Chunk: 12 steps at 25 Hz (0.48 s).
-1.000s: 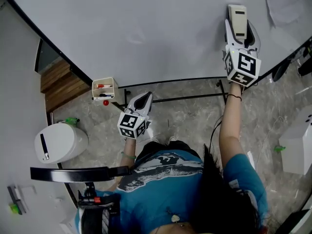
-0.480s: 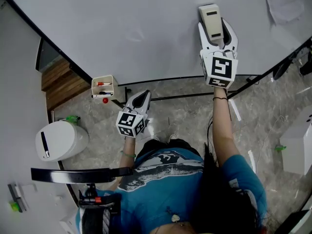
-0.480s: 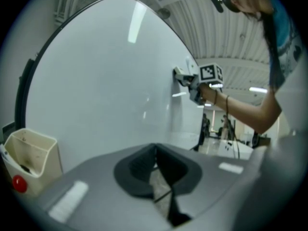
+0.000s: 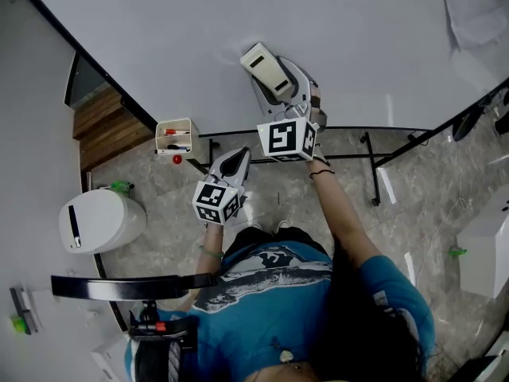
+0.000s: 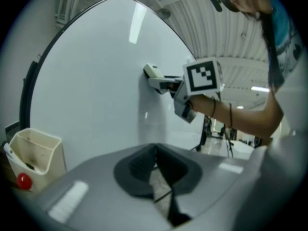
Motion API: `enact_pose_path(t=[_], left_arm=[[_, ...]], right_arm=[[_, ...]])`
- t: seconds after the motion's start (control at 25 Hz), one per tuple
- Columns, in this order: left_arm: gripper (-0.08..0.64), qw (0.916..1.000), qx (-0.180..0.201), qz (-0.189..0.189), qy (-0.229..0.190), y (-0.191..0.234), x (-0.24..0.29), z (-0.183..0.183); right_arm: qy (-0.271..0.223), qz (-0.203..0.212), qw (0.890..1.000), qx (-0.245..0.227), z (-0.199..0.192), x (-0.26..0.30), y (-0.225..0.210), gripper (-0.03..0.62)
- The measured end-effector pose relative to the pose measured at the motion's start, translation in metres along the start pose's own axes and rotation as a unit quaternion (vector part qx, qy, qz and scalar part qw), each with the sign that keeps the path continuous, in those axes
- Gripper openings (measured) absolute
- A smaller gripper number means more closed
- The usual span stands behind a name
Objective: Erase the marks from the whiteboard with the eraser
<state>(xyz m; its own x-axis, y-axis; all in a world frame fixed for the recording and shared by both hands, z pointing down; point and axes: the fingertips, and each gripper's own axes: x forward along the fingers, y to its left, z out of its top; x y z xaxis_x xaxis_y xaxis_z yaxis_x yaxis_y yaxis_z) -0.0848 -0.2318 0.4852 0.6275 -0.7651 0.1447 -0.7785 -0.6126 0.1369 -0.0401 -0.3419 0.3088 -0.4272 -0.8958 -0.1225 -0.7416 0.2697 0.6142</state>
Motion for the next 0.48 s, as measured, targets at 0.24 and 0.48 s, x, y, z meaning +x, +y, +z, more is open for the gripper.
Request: enact_pose_path(t=[0.24, 0.48], left_arm=[[0.005, 0.9998, -0.005, 0.022, 0.0, 0.011, -0.012, -0.001], [0.005, 0.9996, -0.009, 0.027, 0.001, 0.017, -0.014, -0.004]], right_arm=[[0.008, 0.061, 0.998, 0.004, -0.004, 0.012, 0.051, 0.264], [-0.001, 0.051, 0.998, 0.048, 0.0, -0.003, 0.02, 0.264]])
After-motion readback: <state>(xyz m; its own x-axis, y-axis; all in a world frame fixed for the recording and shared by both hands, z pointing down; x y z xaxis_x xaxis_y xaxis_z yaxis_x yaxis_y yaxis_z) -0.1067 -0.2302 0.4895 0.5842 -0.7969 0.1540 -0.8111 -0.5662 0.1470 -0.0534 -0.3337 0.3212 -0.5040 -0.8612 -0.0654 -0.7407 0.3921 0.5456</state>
